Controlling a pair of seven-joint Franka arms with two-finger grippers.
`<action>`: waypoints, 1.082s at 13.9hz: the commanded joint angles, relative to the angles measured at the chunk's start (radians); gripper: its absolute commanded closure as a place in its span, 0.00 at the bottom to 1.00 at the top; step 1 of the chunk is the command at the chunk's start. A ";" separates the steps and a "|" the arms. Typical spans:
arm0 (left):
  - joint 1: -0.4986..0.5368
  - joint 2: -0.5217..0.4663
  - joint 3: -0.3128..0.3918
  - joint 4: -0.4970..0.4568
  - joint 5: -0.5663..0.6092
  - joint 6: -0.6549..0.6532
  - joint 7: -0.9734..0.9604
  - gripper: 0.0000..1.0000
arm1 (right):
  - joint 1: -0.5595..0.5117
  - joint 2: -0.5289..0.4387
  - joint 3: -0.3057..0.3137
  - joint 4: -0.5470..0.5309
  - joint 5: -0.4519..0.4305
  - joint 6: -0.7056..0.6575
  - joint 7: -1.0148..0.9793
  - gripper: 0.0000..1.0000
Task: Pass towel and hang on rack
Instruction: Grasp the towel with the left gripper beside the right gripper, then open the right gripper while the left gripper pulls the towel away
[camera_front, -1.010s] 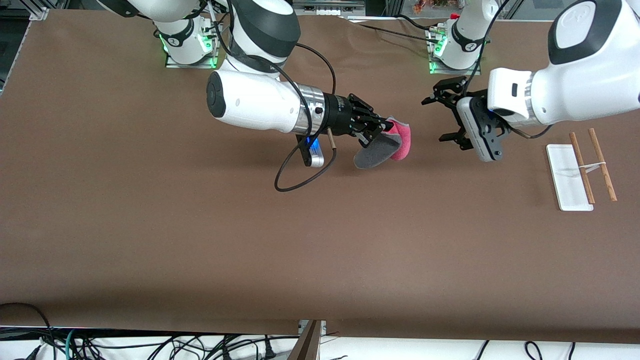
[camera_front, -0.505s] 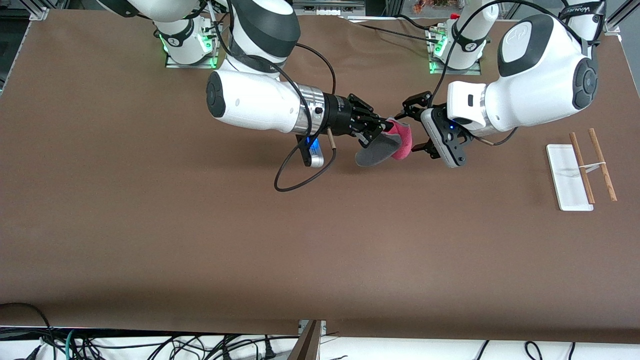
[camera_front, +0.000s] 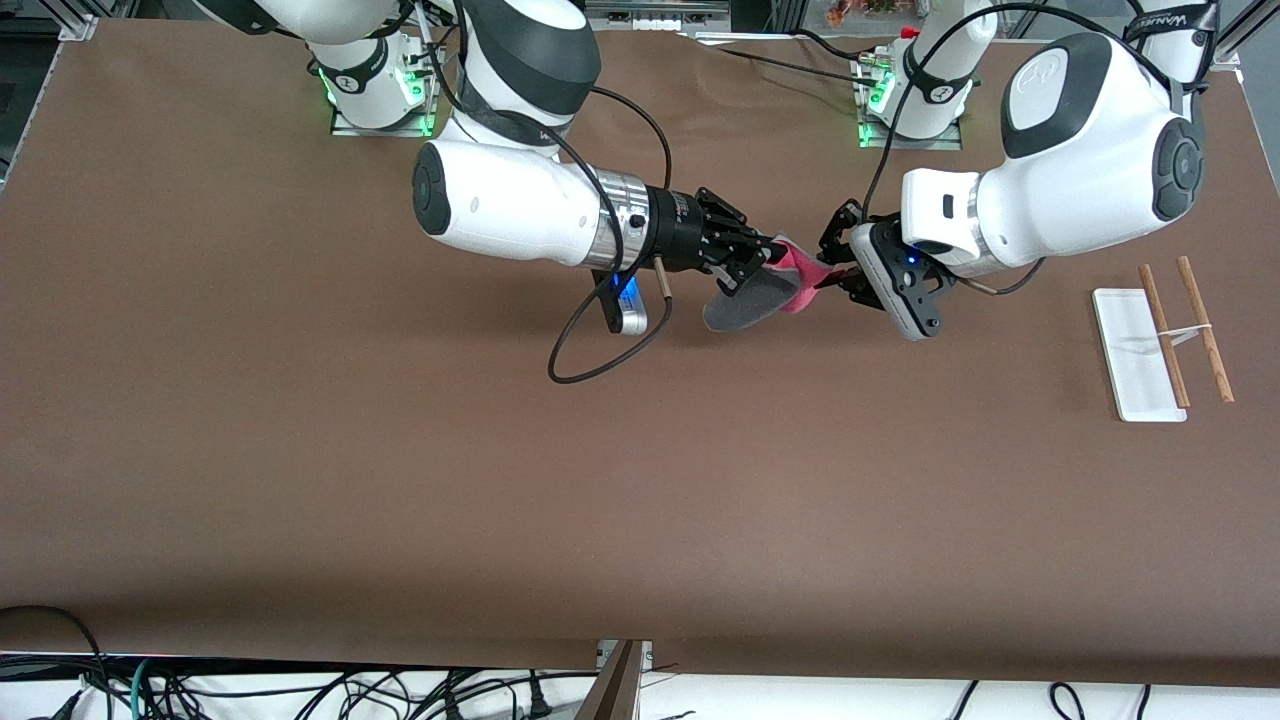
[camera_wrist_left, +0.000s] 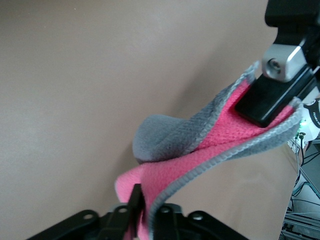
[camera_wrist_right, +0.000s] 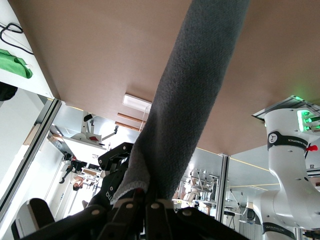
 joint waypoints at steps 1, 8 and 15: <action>0.006 -0.011 0.002 -0.002 0.018 -0.017 0.019 1.00 | -0.002 0.008 0.009 0.019 0.015 0.002 0.013 0.97; 0.065 -0.013 0.027 0.053 0.055 -0.139 0.016 1.00 | -0.016 0.004 0.008 0.019 0.015 -0.010 0.021 0.01; 0.270 -0.001 0.027 0.114 0.300 -0.222 0.012 1.00 | -0.132 -0.068 -0.009 0.013 -0.102 -0.173 -0.031 0.01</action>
